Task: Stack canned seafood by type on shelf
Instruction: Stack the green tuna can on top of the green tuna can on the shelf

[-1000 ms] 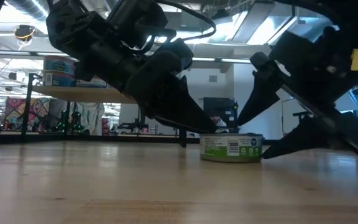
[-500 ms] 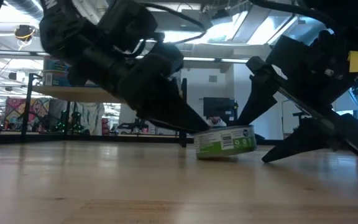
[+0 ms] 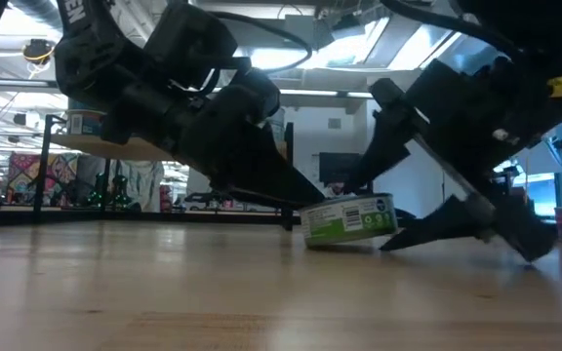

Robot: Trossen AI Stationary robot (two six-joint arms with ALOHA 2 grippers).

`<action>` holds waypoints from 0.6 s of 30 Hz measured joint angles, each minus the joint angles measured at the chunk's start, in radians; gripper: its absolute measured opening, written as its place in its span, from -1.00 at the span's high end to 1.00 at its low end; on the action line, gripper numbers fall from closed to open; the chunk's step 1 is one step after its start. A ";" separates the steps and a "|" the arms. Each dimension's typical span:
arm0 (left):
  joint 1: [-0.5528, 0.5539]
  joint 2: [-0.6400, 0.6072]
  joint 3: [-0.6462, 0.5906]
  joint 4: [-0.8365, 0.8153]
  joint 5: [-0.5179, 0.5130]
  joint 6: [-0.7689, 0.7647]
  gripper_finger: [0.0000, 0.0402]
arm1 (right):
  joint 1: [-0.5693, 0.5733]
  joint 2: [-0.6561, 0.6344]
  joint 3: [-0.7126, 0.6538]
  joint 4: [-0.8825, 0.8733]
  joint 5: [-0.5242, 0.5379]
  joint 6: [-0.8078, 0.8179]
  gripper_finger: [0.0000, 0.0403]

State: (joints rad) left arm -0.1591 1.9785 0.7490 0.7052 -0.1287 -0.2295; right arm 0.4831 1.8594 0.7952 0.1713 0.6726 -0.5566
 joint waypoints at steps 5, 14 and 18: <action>0.004 0.000 0.000 -0.001 -0.004 0.000 -0.03 | -0.008 0.019 0.000 0.050 0.019 -0.042 -0.47; 0.005 -0.031 -0.002 -0.023 -0.027 -0.035 -0.03 | -0.017 0.021 -0.003 0.040 0.032 0.134 0.18; -0.008 -0.124 0.000 -0.160 -0.028 -0.045 -0.03 | -0.010 -0.010 -0.002 0.063 0.024 0.228 0.18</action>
State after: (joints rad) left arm -0.1667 1.8542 0.7490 0.5450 -0.1571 -0.2741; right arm 0.4731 1.8498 0.7937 0.2340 0.6966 -0.3284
